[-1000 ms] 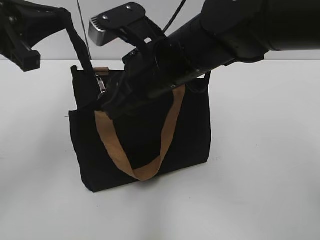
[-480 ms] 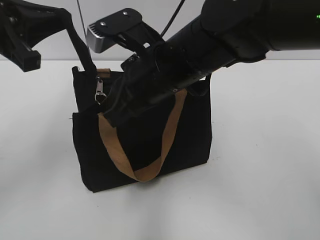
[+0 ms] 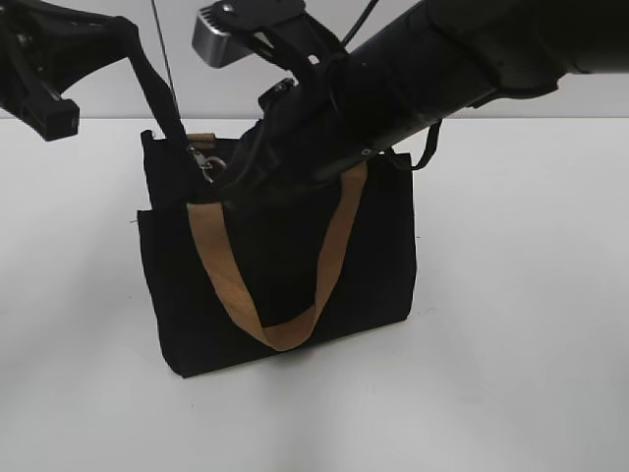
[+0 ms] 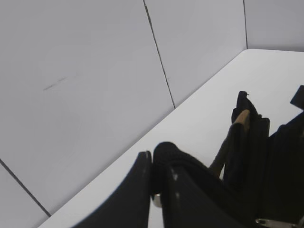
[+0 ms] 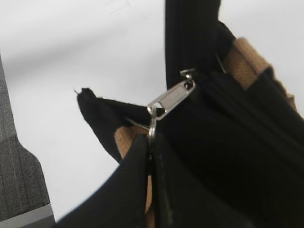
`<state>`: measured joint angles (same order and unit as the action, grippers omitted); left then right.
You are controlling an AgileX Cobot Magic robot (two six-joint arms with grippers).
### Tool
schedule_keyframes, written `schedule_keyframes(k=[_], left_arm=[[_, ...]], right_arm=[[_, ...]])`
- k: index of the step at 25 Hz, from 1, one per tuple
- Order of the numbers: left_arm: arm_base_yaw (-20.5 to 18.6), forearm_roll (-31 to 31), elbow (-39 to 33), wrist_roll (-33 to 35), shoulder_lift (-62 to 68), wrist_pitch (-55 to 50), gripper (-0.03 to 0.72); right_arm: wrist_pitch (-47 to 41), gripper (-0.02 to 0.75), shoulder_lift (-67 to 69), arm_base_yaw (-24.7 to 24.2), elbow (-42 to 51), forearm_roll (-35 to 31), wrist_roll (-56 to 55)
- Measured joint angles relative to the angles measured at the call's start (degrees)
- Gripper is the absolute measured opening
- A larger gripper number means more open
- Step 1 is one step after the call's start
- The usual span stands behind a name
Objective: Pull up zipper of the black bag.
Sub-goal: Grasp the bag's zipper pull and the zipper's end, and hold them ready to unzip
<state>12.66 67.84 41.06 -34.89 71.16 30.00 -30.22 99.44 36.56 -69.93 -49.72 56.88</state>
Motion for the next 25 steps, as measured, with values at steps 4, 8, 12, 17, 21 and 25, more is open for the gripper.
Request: schedule_keyframes(k=[4,8,12,17,21,25], left_arm=[[0.0,0.0,0.0,0.0,0.0,-0.1,0.022],[0.0,0.0,0.0,0.0,0.0,-0.1,0.022],[0.0,0.0,0.0,0.0,0.0,-0.1,0.022],[0.0,0.2,0.0,0.0,0.0,-0.1,0.022],[0.1,-0.8,0.0,0.0,-0.1,0.2,0.022],[0.1,-2.2,0.0,0.0,-1.7,0.4,0.022]], right_arm=[[-0.2,-0.001,0.0,-2.5,0.0,0.1,-2.9],[-0.6,-0.001,-0.6,-5.0,0.0,0.2,-6.0],[-0.7,-0.001,-2.3,-7.5,0.0,0.2,-8.6],[-3.0,-0.001,-3.1,-10.7,0.0,-0.3,-11.2],[-5.8,-0.001,-3.2,-12.4,0.0,-1.1,-12.3],[-7.1,-0.001,-3.3,-12.8,0.0,-1.5,-13.2]])
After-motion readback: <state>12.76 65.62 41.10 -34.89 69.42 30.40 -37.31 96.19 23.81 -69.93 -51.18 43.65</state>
